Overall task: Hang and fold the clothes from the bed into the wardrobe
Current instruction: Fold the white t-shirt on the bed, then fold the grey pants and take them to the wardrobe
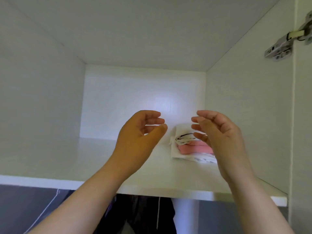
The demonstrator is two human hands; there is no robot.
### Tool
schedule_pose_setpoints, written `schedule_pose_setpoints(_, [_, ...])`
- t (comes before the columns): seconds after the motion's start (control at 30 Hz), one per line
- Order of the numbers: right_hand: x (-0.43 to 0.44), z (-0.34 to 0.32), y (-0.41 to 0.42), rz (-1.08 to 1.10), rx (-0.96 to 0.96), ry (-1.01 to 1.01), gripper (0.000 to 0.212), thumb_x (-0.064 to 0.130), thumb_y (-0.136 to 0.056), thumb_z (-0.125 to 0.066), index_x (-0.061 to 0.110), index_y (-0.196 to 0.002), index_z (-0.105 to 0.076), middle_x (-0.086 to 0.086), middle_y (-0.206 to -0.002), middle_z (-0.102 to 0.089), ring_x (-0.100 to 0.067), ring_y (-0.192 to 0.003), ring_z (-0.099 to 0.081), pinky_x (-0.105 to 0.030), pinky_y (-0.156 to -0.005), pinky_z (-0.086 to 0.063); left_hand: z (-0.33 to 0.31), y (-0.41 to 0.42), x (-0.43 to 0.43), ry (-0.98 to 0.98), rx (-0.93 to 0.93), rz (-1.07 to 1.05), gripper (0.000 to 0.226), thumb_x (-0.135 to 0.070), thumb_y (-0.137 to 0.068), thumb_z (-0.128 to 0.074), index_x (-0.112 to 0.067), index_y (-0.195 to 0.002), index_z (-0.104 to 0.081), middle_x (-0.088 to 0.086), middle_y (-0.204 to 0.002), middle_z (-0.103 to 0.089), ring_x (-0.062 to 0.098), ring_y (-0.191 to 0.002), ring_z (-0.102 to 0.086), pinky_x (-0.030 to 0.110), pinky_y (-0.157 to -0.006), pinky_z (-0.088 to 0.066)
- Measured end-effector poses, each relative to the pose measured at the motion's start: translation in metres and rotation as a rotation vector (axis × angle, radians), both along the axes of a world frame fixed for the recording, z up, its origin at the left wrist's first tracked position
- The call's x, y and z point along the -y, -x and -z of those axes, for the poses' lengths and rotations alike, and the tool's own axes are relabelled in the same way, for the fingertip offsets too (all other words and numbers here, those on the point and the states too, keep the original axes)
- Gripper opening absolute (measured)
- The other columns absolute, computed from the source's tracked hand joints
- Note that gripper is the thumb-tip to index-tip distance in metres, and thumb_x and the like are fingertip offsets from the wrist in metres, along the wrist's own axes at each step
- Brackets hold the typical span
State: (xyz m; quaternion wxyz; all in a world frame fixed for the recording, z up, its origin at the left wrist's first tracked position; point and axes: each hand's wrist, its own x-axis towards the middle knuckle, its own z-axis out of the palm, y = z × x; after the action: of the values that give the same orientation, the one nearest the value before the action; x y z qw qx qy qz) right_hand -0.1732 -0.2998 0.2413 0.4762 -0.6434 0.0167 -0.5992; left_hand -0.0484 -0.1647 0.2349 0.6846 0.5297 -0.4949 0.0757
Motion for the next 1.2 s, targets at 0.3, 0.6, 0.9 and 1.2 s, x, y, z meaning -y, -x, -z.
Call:
schedule_pose_setpoints(0.3, [-0.053,0.015,-0.013,-0.278,-0.011,0.065,0.015,0.016,-0.092,-0.063,0.022,-0.104,-0.069,0.003,-0.097,-0.075,-0.013,-0.087,-0.071,-0.021,-0.072,-0.058,0.026,0.025,-0.083,-0.002,-0.094,-0.224,0.022,-0.008,-0.086,-0.067,-0.020,-0.104,-0.066,-0.001,-0.099,-0.073,0.024,-0.094,-0.066,0.041,-0.094,-0.053])
schedule_pose_setpoints(0.6, [-0.199,0.027,-0.058,-0.648,-0.071,0.141,0.014,0.016,-0.091,-0.063,0.024,-0.102,-0.069,0.001,-0.096,-0.074,-0.012,-0.088,-0.071,-0.023,-0.077,-0.058,0.036,0.044,-0.243,0.034,-0.100,-0.554,0.021,-0.006,-0.087,-0.067,-0.016,-0.105,-0.066,0.000,-0.099,-0.073,0.015,-0.088,-0.068,0.036,-0.089,-0.054])
schedule_pose_setpoints(0.9, [-0.400,0.046,-0.079,-1.105,-0.034,0.103,0.011,0.015,-0.092,-0.065,0.018,-0.101,-0.068,-0.007,-0.095,-0.073,-0.013,-0.085,-0.070,-0.027,-0.077,-0.058,0.049,0.101,-0.433,0.030,-0.069,-0.951,0.022,-0.008,-0.087,-0.067,-0.019,-0.106,-0.066,-0.003,-0.099,-0.074,0.018,-0.093,-0.069,0.042,-0.089,-0.056])
schedule_pose_setpoints(1.2, [-0.553,0.056,-0.080,-1.424,-0.046,0.165,0.013,0.016,-0.093,-0.061,0.017,-0.105,-0.066,-0.004,-0.097,-0.073,-0.016,-0.089,-0.070,-0.025,-0.078,-0.057,0.061,0.140,-0.568,0.065,-0.080,-1.266,0.024,-0.020,-0.082,-0.072,-0.021,-0.105,-0.066,-0.003,-0.098,-0.074,0.017,-0.091,-0.070,0.045,-0.090,-0.056])
